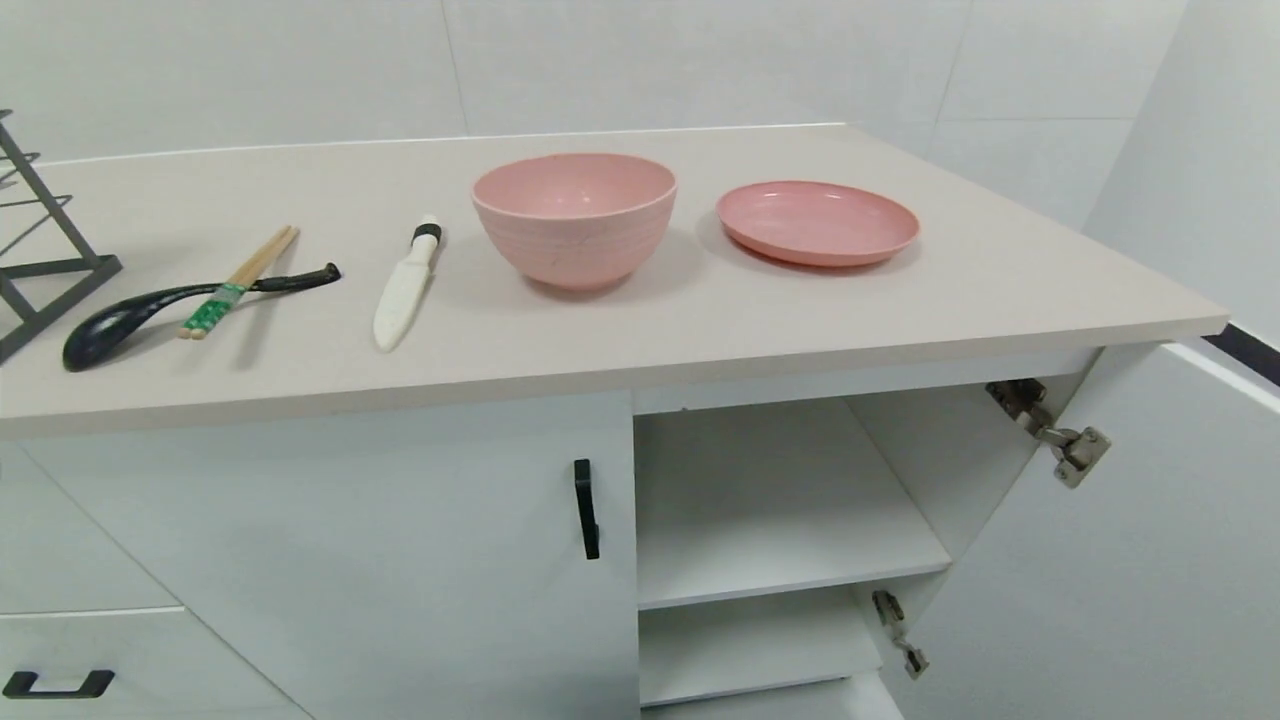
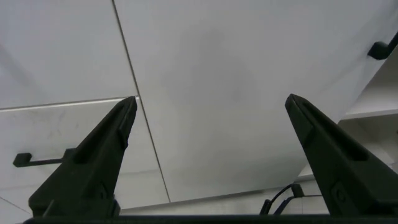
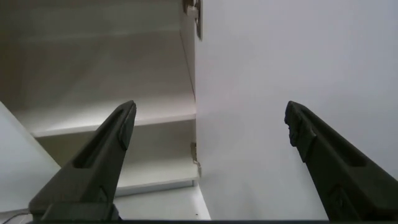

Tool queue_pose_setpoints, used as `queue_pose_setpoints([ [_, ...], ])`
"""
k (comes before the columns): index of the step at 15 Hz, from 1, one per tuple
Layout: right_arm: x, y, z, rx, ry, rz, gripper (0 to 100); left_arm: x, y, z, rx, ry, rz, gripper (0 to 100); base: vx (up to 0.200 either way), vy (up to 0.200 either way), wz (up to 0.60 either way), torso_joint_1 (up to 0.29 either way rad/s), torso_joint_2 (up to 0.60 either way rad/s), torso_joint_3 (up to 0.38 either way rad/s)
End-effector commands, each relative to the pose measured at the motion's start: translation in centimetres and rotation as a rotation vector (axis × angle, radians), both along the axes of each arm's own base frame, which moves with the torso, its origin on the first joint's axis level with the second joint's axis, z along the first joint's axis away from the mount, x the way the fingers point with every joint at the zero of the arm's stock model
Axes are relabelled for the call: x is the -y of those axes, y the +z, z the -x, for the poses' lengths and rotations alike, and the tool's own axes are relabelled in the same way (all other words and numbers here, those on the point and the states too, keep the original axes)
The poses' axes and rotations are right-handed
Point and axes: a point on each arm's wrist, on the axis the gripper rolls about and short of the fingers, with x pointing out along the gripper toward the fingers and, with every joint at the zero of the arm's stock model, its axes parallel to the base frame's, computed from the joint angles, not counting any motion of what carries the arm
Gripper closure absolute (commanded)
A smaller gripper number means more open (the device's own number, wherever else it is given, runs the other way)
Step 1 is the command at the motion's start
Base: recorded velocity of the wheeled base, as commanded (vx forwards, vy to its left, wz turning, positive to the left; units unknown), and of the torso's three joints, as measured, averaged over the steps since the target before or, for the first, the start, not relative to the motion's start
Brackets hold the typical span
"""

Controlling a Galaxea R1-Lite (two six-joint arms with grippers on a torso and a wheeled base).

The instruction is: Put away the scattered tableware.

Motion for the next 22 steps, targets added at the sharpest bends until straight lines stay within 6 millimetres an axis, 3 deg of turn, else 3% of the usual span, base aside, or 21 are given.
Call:
queue_pose_setpoints([
  [1, 0.0, 0.01, 0.0, 0.001, 0.0, 0.0, 0, 0.0, 0.03, -0.01, 0.0, 0.001, 0.0, 0, 0.0, 0.0, 0.0, 0.246, -0.69, -0.271],
  [9, 0.0, 0.01, 0.0, 0.001, 0.0, 0.0, 0, 0.0, 0.03, -0.01, 0.0, 0.001, 0.0, 0, 0.0, 0.0, 0.0, 0.17, -0.55, -0.208],
  [15, 0.0, 0.01, 0.0, 0.001, 0.0, 0.0, 0, 0.0, 0.03, -0.01, 0.0, 0.001, 0.0, 0, 0.0, 0.0, 0.0, 0.328, -0.48, -0.229],
  [22, 0.01, 0.01, 0.0, 0.001, -0.003, 0.002, 0, 0.0, 0.03, -0.01, 0.0, 0.001, 0.002, 0, 0.029, 0.0, 0.09, 0.038, -0.07, -0.031],
])
